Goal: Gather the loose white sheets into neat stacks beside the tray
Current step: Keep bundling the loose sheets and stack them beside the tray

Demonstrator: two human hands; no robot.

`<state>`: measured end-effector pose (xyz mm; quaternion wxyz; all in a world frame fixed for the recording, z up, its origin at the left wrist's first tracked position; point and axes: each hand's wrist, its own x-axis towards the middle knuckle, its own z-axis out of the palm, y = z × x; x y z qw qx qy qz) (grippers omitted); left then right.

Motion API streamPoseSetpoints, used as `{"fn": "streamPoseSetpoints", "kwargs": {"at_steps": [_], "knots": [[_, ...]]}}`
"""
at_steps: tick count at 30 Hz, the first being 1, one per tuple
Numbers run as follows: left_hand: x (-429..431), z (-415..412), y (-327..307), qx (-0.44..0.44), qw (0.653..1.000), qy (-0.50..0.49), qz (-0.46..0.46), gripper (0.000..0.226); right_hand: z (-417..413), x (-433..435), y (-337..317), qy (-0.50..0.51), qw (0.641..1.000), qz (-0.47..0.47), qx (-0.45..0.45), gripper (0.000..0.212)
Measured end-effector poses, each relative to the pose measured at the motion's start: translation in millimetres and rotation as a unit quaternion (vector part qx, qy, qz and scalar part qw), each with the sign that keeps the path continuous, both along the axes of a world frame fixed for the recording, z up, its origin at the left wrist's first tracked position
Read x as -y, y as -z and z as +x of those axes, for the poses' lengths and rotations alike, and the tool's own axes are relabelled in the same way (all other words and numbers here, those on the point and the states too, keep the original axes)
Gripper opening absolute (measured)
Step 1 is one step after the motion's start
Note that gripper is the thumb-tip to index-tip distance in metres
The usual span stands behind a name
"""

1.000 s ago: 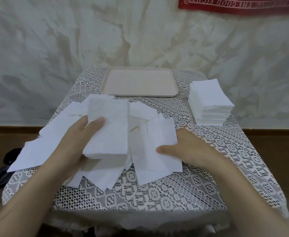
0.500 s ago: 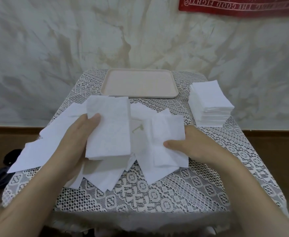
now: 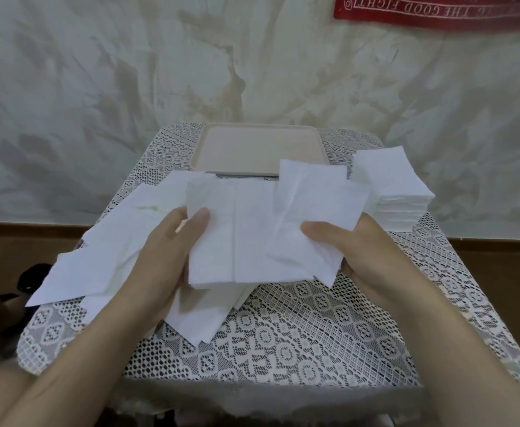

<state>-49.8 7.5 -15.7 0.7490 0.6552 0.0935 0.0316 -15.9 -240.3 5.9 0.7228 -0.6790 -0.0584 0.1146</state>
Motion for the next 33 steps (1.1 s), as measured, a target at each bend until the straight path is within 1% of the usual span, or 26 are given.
{"fn": "streamPoseSetpoints", "kwargs": {"at_steps": [6, 9, 13, 16, 19, 22, 25, 27, 30, 33], "knots": [[1, 0, 2, 0.014, 1.000, -0.010, 0.019, 0.046, -2, -24, 4, 0.015, 0.998, -0.056, 0.034, 0.011], [0, 0, 3, 0.009, 1.000, -0.006, 0.024, 0.054, -4, -33, 2, 0.024, 0.995, -0.070, 0.062, 0.007], [-3, 0, 3, 0.005, 1.000, 0.010, 0.025, 0.052, -3, -41, 0, 0.018, 0.992, -0.100, 0.074, 0.005], [-5, 0, 4, 0.005, 1.000, 0.029, 0.012, 0.046, -3, -45, 0, 0.016, 0.991, -0.113, 0.072, 0.003], [-5, 0, 5, 0.005, 0.999, 0.038, 0.009, 0.048, -5, -45, 1, 0.005, 0.989, -0.126, 0.078, 0.005], [-5, 0, 6, 0.005, 0.999, 0.029, 0.014, 0.048, -7, -42, -1, -0.001, 0.989, -0.121, 0.083, 0.007], [-4, 0, 7, 0.009, 1.000, 0.008, 0.025, 0.039, -7, -36, -4, 0.043, 0.989, -0.107, 0.095, 0.009], [-2, -1, 7, 0.014, 0.999, -0.001, 0.029, 0.035, -7, -30, -8, 0.074, 0.989, -0.089, 0.091, 0.016], [1, -2, 6, 0.028, 0.999, -0.004, 0.036, 0.042, -9, -23, -12, 0.057, 0.994, -0.067, 0.068, 0.014], [2, -4, 4, 0.036, 0.998, -0.001, 0.044, 0.048, -13, -26, -12, 0.030, 0.996, -0.067, 0.049, 0.012]]}}
